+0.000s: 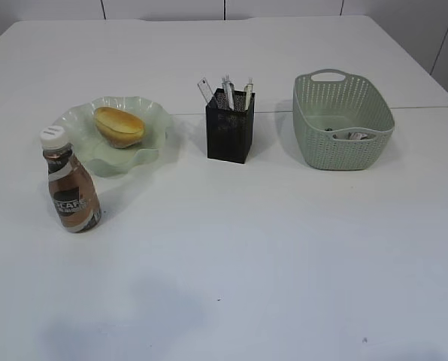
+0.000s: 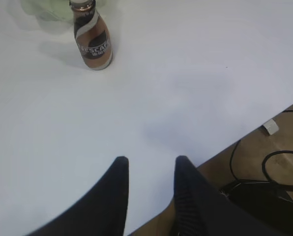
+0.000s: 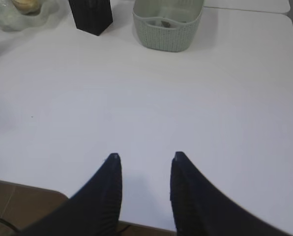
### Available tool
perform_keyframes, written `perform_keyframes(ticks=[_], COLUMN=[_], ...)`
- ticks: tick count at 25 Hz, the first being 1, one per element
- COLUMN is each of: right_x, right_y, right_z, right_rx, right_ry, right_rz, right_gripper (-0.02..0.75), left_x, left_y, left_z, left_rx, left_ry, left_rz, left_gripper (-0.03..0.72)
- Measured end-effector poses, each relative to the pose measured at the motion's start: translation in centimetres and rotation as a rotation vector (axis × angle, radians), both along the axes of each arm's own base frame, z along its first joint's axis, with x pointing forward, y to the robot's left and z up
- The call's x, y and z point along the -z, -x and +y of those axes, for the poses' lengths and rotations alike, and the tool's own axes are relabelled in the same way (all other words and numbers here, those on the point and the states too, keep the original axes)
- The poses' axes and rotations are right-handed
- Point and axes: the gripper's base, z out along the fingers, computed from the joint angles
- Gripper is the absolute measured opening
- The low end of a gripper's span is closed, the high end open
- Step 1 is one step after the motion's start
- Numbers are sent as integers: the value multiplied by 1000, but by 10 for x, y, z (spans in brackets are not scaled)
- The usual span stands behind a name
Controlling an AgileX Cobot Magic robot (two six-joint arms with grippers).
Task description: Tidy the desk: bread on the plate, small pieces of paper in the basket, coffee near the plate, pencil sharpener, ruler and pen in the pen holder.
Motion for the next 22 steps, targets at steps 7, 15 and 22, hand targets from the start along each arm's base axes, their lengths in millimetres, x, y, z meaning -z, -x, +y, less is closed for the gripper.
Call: perform_keyframes(ticks=[7,15,22], right_x=[69,83,85], right_y=[14,13,5], right_z=[-3,-2,-1], right_rx=[-15,-21,-19], right_ry=[20,37,34], right_rz=[46,70,18], right_gripper=[280,280,281], left_x=[52,76,80], left_y=[31,37,32], left_z=[20,25,21], left_rx=[7,8,15], left_ry=[42,72,89], left_rz=[-37,-92,-133], left_gripper=[217,217,217])
